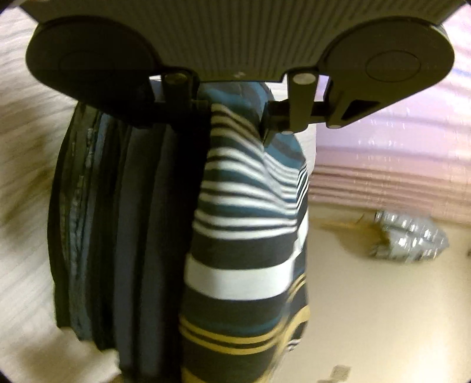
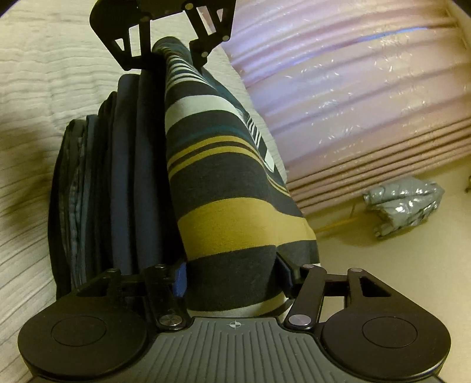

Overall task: Fold clothes
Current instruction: 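Lower the sweater onto the dark clothes stack and open both tools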

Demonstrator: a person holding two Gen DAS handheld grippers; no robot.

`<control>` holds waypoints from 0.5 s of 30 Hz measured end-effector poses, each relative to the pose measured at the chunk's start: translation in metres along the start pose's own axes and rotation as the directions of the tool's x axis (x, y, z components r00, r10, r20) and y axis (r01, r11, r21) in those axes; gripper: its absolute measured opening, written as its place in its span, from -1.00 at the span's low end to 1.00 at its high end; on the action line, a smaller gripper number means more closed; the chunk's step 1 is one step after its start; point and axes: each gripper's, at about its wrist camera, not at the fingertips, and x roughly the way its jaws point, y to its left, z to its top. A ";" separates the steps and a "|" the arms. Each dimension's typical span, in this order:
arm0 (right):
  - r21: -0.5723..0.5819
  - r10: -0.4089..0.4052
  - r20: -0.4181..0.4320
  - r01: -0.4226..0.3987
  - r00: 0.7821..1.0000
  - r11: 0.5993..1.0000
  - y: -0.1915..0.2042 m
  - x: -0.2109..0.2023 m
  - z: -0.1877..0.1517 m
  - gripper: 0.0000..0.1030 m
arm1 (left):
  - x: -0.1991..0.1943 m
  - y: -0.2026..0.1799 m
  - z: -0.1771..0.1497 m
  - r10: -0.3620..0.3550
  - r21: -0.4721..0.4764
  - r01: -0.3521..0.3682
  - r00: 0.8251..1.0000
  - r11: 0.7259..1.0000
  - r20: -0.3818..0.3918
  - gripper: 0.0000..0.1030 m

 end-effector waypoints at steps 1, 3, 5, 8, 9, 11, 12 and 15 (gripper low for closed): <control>-0.003 -0.003 -0.005 0.003 1.000 1.000 0.001 -0.002 0.000 0.22 | -0.004 0.002 -0.002 0.002 -0.012 -0.002 1.000 1.000 -0.004 -0.47; 0.023 -0.006 -0.018 0.007 1.000 1.000 0.004 -0.004 -0.003 0.29 | -0.014 0.006 -0.008 0.008 -0.025 -0.008 1.000 1.000 -0.009 -0.47; 0.068 -0.007 -0.038 0.009 0.999 0.998 0.004 -0.011 -0.006 0.30 | -0.024 0.013 -0.011 0.005 -0.044 -0.005 1.000 0.999 -0.013 -0.47; 0.157 -0.001 -0.080 0.014 0.997 0.987 0.000 -0.029 -0.009 0.30 | -0.048 0.018 -0.018 -0.020 -0.135 0.014 0.999 0.991 -0.038 -0.47; 0.202 0.008 -0.087 0.010 0.996 0.979 -0.002 -0.036 -0.010 0.30 | -0.053 0.023 -0.022 -0.030 -0.184 0.021 0.998 0.983 -0.048 -0.48; 0.303 0.032 -0.089 -0.004 0.996 0.953 -0.011 -0.051 -0.014 0.30 | -0.070 0.026 -0.028 -0.043 -0.280 0.026 0.998 0.960 -0.055 -0.48; 0.353 0.044 -0.089 -0.010 0.995 0.936 -0.015 -0.058 -0.016 0.30 | -0.083 0.023 -0.031 -0.044 -0.325 0.025 0.998 0.945 -0.049 -0.48; 0.499 0.056 -0.061 -0.018 0.997 0.866 -0.035 -0.078 -0.016 0.30 | -0.118 0.022 -0.034 -0.041 -0.439 0.027 0.999 0.898 -0.022 -0.48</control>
